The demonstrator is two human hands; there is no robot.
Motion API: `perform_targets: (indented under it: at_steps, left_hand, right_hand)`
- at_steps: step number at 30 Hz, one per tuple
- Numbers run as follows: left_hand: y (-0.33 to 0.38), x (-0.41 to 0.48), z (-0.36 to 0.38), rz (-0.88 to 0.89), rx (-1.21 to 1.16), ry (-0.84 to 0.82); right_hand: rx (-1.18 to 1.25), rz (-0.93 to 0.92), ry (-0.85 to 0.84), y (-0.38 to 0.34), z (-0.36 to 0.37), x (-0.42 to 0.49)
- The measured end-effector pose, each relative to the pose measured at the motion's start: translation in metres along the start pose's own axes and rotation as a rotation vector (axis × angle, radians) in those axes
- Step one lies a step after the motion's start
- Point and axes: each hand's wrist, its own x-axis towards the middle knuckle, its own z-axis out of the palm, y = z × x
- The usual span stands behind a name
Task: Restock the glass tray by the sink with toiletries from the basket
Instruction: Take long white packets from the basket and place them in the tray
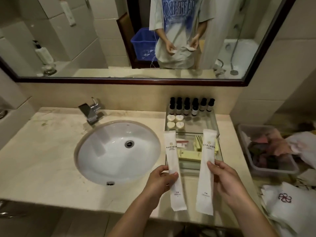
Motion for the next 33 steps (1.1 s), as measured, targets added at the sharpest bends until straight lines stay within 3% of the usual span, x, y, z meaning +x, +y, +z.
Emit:
perform_targets:
  at_steps: [7, 15, 24, 33]
  left_hand:
    - [0.004, 0.061, 0.063, -0.09, -0.03, 0.101]
    - [-0.028, 0.086, 0.107, -0.202, -0.083, 0.123]
    - [-0.043, 0.09, 0.122, -0.313, -0.214, 0.232]
    - [-0.048, 0.122, 0.101, -0.418, -0.457, 0.251]
  right_hand:
    - [-0.118, 0.137, -0.152, -0.038, -0.033, 0.075]
    - [-0.58, 0.139, -0.3, -0.032, -0.049, 0.125]
    - [-0.779, 0.153, -0.202, -0.014, -0.052, 0.139]
    - [-0.725, 0.231, -0.019, -0.011, -0.078, 0.122]
